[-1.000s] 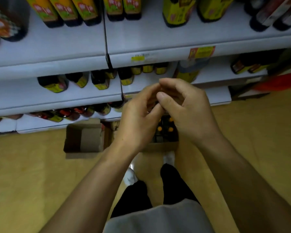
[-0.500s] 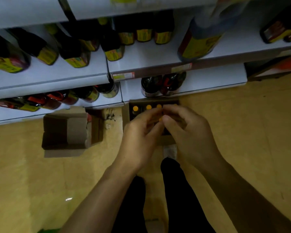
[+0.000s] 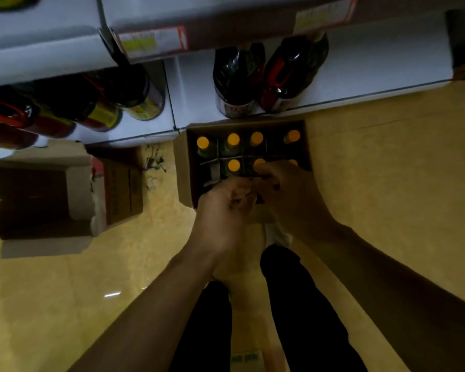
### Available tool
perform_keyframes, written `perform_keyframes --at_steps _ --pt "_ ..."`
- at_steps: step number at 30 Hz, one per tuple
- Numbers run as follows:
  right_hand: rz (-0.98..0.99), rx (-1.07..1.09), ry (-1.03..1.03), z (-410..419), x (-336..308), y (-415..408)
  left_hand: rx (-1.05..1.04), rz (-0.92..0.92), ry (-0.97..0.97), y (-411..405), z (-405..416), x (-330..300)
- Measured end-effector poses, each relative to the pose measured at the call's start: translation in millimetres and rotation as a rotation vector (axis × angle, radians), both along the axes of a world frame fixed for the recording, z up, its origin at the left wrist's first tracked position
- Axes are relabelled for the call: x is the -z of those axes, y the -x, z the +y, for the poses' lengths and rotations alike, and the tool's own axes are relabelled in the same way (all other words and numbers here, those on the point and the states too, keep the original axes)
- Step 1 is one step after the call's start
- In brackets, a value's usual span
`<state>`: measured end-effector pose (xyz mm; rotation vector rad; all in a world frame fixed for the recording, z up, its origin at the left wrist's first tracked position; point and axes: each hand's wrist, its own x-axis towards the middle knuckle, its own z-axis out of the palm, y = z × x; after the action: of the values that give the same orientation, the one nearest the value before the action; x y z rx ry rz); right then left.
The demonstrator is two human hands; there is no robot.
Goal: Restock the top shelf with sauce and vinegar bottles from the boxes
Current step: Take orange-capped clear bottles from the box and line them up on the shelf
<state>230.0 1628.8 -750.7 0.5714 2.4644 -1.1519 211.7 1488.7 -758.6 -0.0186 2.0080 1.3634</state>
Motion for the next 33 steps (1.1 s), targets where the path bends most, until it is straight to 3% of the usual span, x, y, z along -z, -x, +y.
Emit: perform_keyframes --at_steps 8,13,17,24,33 --pt "-0.041 -0.220 -0.163 -8 122 28 -0.095 -0.005 0.104 15 -1 101" --pt "-0.123 -0.420 -0.356 -14 167 46 -0.030 0.045 0.142 31 0 137" --pt "-0.147 -0.502 -0.388 -18 188 54 -0.010 0.059 0.147 40 0 150" --pt "-0.169 -0.448 -0.344 -21 215 64 0.003 0.051 0.162 48 -8 168" --pt "-0.075 -0.442 -0.265 -13 186 58 0.049 0.077 0.216 48 -8 170"
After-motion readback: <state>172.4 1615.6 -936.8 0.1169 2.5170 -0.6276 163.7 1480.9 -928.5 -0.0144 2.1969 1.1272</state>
